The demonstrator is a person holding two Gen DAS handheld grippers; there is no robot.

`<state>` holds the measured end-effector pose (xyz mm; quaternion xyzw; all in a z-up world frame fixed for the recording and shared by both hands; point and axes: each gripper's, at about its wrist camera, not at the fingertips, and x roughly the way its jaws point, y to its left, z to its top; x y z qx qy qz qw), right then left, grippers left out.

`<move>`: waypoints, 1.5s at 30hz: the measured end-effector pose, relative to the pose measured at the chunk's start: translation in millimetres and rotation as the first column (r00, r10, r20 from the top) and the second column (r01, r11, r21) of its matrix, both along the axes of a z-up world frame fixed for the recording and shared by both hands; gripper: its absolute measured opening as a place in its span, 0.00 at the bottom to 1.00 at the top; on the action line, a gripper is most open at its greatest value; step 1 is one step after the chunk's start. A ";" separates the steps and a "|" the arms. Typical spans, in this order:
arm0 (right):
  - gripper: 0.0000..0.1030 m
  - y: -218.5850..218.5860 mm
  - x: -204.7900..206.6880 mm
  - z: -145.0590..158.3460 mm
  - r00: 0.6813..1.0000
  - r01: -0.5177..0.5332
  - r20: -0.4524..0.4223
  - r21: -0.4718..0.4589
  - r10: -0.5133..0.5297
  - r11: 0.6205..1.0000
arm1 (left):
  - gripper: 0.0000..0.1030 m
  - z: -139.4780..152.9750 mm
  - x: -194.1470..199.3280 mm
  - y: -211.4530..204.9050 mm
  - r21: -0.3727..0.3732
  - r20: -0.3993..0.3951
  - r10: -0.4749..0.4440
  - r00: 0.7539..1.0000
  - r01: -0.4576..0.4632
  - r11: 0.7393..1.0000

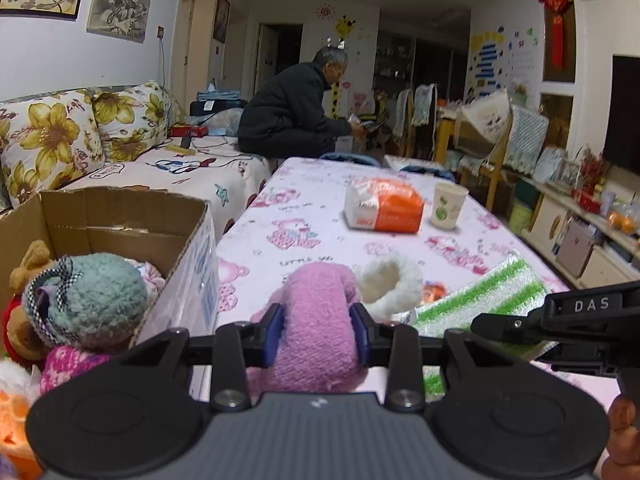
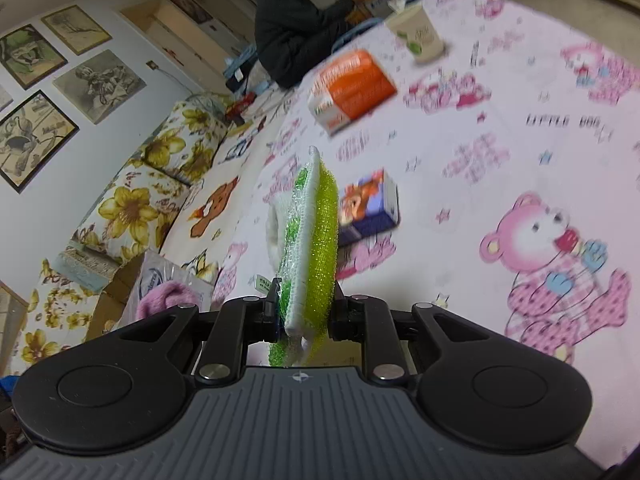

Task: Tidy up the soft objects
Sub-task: 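Lift the pink sock toward the box with left tool while right tool carries the sponge cloth, then open left tool to drop the pink sock into the box while right tool drops the sponge cloth there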

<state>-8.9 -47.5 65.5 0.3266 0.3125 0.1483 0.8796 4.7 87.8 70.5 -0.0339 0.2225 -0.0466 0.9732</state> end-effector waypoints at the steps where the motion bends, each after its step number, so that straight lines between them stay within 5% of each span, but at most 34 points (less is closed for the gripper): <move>1: 0.24 0.3 -1.2 1.9 1.000 0.006 0.008 -0.008 -0.006 1.000 | 0.34 2.0 -2.1 0.9 -0.008 0.010 -0.003 1.000 0.003 1.000; 29: 0.24 53.3 -9.5 55.7 0.940 -0.012 0.333 -0.166 0.067 0.986 | 0.35 43.1 -50.4 62.0 -0.184 0.224 0.044 0.974 -0.002 0.983; 45: 0.24 109.5 39.4 72.4 0.878 -0.081 0.420 -0.338 0.227 0.938 | 0.35 39.3 -53.6 124.2 -0.251 0.169 0.296 0.940 -0.249 0.935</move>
